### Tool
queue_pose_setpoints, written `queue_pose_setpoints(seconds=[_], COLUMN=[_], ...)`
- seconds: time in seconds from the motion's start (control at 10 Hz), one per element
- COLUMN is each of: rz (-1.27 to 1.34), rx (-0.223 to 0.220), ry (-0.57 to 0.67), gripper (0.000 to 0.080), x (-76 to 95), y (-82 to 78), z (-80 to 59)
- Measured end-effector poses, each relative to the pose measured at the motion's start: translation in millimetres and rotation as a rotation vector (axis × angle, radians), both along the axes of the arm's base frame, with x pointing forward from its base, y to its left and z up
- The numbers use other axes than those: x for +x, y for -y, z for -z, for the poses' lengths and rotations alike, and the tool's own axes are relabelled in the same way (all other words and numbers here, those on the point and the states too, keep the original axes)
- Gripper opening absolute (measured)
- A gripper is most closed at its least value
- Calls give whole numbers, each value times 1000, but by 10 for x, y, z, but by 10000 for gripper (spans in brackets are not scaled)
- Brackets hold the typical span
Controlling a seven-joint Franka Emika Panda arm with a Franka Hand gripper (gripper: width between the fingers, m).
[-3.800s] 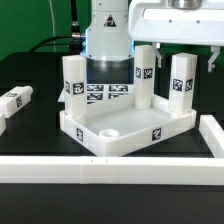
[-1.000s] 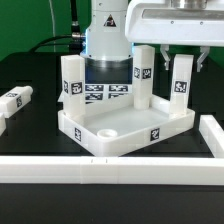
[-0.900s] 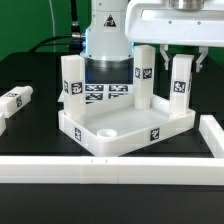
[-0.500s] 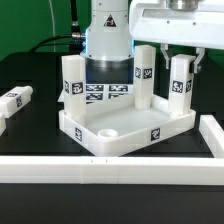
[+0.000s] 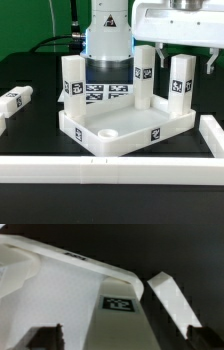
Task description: Assemble desk
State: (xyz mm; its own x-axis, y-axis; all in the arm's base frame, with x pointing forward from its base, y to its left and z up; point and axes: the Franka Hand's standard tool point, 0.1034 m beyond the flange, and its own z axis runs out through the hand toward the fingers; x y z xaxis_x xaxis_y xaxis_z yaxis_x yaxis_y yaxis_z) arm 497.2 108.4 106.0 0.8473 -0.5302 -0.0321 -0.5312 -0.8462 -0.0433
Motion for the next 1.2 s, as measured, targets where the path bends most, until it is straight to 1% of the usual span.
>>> queue_pose_setpoints(seconds=[0.2,0.5,0.8,1.1,1.2], rz=[-205,-502,-692,-958,-998], rx=[2,1,1,-16,-20], ry=[15,32,41,46,45], gripper=[647,649,649,649,527], x=[8,16,19,20,20], y=[-4,22,60,77,80], z=[-19,-18,-11,-11,-11])
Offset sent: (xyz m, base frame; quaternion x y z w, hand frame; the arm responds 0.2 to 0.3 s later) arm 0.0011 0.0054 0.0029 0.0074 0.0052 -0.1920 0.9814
